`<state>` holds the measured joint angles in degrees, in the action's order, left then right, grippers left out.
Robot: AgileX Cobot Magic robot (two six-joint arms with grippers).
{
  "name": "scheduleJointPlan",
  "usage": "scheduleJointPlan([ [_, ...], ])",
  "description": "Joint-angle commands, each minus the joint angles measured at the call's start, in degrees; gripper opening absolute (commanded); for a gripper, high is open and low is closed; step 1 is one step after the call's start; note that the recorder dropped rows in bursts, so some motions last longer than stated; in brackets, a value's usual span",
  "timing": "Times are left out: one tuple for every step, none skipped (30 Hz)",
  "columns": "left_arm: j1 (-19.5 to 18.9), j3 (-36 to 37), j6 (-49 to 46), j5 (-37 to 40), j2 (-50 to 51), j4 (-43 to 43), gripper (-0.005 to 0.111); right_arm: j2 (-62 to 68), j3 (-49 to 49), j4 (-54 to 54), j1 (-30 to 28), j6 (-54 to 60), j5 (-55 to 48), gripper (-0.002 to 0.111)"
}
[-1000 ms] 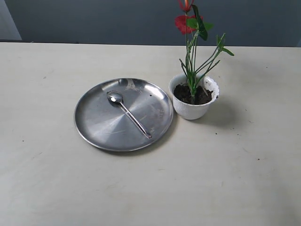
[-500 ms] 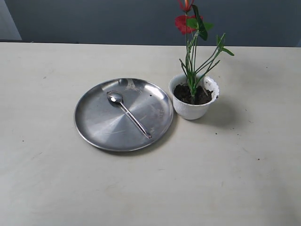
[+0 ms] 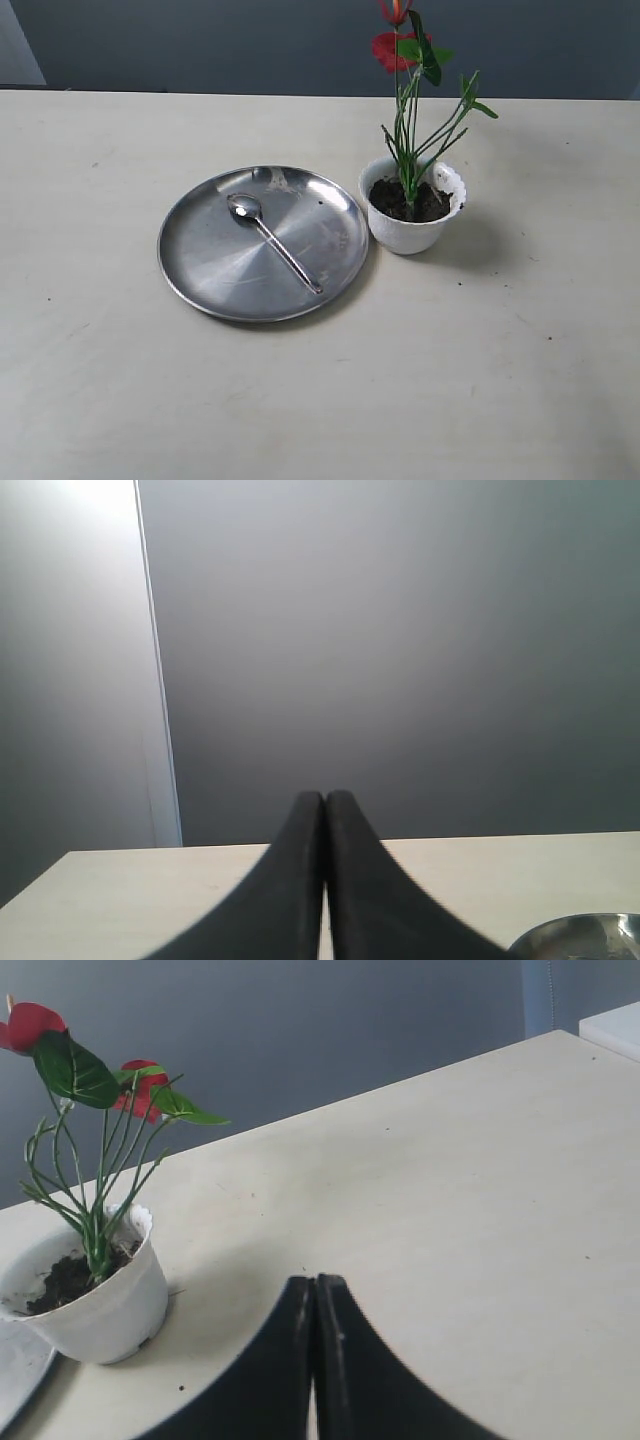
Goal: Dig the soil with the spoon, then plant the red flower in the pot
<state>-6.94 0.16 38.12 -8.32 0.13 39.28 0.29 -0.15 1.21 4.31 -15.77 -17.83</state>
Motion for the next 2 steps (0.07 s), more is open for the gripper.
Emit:
scheduleJointPlan([
  [0.3, -0.2, 0.3, -0.3, -0.1, -0.4, 0.0, -0.3, 0.2, -0.2, -0.2, 0.1, 0.4, -0.001],
  [0.3, -0.2, 0.3, -0.3, -0.1, -0.4, 0.0, -0.3, 0.2, -0.2, -0.2, 0.1, 0.4, -0.001],
])
